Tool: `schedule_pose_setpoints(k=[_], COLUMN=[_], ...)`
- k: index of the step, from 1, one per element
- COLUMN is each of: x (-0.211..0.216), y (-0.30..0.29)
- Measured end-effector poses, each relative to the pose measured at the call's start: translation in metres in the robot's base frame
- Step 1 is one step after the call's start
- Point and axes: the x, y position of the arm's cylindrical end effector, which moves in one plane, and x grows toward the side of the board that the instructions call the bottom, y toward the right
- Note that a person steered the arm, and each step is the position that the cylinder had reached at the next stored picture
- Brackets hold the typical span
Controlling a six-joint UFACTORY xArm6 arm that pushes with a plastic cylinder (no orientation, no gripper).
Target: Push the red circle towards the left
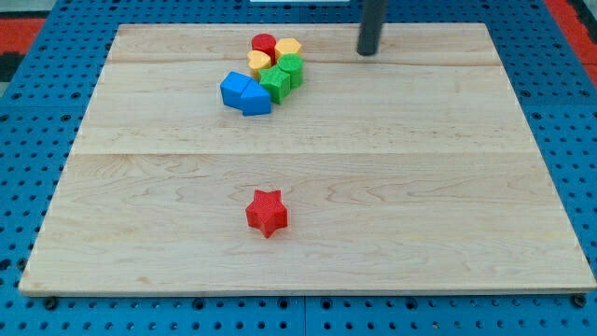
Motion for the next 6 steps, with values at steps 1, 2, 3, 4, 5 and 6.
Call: schedule_pose_setpoints(k=[1, 2, 3, 4, 5, 6], x=[-0.033, -0.009, 0.016, 0.026, 0.022, 0.019], y=[-0.063, -0.111, -0.079, -0.08, -0.17, -0.237])
